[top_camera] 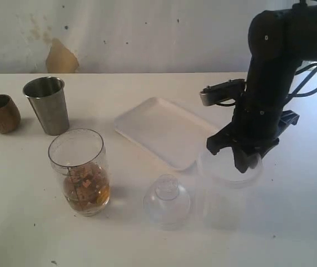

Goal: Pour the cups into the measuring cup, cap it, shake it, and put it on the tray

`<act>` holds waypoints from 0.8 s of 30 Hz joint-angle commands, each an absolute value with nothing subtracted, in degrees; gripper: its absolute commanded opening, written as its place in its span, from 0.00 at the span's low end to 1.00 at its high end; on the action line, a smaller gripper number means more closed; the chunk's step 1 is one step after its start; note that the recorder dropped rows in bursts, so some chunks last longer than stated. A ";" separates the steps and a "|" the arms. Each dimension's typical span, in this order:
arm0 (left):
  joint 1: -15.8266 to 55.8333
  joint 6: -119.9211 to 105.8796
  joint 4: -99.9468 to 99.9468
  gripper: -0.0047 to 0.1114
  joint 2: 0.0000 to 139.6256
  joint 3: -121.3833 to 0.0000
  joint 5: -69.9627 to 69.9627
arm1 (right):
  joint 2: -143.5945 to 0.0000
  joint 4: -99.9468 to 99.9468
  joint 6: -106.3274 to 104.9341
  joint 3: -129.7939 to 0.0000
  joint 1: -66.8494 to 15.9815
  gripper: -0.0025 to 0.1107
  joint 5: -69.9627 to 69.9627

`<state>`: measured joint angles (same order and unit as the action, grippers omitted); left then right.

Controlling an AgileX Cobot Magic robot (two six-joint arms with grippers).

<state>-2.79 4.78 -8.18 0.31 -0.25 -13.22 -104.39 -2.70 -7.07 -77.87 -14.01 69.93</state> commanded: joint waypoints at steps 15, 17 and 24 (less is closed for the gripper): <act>-2.67 5.05 -7.69 0.04 0.00 0.00 -13.37 | -104.61 12.04 -4.29 -79.01 -13.16 0.02 67.70; -2.67 5.05 -7.69 0.04 0.00 0.00 -13.37 | -104.86 11.89 -2.41 -79.71 -11.76 0.02 67.04; -2.67 5.05 -7.69 0.04 0.00 0.00 -13.37 | -105.23 6.66 -1.75 -80.66 -8.93 0.02 60.40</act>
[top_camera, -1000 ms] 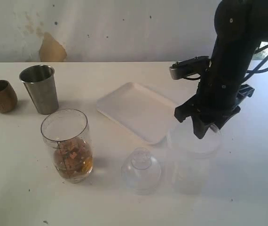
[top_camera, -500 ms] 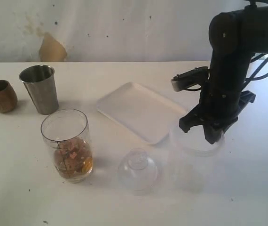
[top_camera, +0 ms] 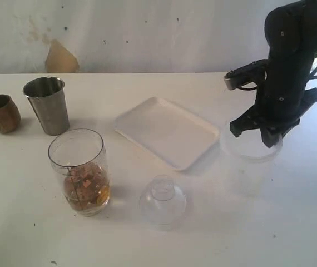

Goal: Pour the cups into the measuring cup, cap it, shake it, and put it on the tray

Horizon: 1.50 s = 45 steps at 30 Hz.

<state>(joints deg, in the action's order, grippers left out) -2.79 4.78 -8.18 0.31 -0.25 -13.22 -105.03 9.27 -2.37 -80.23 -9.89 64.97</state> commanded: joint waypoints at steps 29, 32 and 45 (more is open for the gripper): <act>-2.67 5.05 -7.69 0.04 0.00 0.00 -13.37 | -109.53 4.72 -3.37 -88.47 -8.53 0.38 69.96; -2.67 5.05 -7.69 0.04 0.00 0.00 -13.37 | -109.53 4.72 -3.37 -88.47 -8.53 0.51 69.96; -2.67 5.05 -7.69 0.04 0.00 0.00 -13.37 | -105.57 6.15 -3.37 -95.98 -8.53 0.55 69.96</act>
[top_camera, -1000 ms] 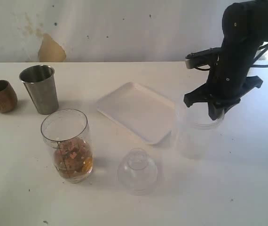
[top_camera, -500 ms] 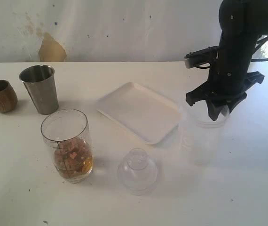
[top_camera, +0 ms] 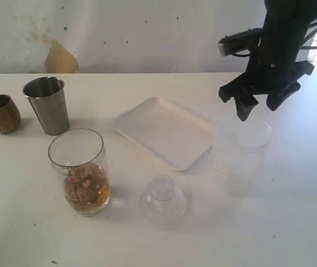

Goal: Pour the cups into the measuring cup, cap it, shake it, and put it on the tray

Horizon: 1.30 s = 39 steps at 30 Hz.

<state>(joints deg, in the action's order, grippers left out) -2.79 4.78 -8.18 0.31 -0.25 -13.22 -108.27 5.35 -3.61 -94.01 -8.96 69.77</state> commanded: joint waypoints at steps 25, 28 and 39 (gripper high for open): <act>-2.67 5.05 -7.69 0.04 0.00 0.00 -13.37 | -98.81 -1.66 0.80 -82.35 -40.57 0.61 69.96; -2.67 5.05 -7.69 0.04 0.00 0.00 -13.37 | -101.62 -1.13 1.31 -82.35 -40.57 0.61 69.96; -2.67 5.05 -7.69 0.04 0.00 0.00 -13.37 | -109.66 1.52 3.25 -82.46 -40.31 0.61 64.01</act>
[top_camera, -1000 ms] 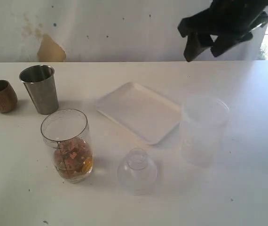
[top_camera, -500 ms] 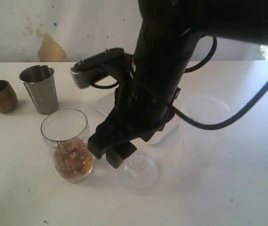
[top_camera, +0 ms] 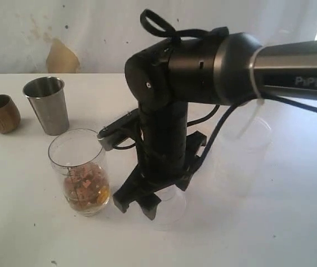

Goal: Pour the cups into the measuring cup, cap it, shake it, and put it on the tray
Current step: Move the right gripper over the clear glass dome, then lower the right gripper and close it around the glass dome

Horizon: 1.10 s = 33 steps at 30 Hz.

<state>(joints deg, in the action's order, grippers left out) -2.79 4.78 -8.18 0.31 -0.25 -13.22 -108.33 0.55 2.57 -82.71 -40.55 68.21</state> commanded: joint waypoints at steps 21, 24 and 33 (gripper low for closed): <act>-2.67 5.05 -7.69 0.04 0.00 0.00 -13.37 | -111.50 1.95 6.29 -82.58 -37.01 0.59 58.66; -2.67 5.05 -7.69 0.04 0.00 0.00 -13.37 | -112.41 1.95 6.76 -82.58 -37.01 0.59 58.27; -2.67 5.05 -7.69 0.04 0.00 0.00 -13.37 | -113.22 2.05 7.80 -82.58 -37.01 0.56 57.97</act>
<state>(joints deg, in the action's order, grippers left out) -2.79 4.78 -8.18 0.31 -0.25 -13.22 -113.37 1.69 7.42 -82.71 -37.24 57.43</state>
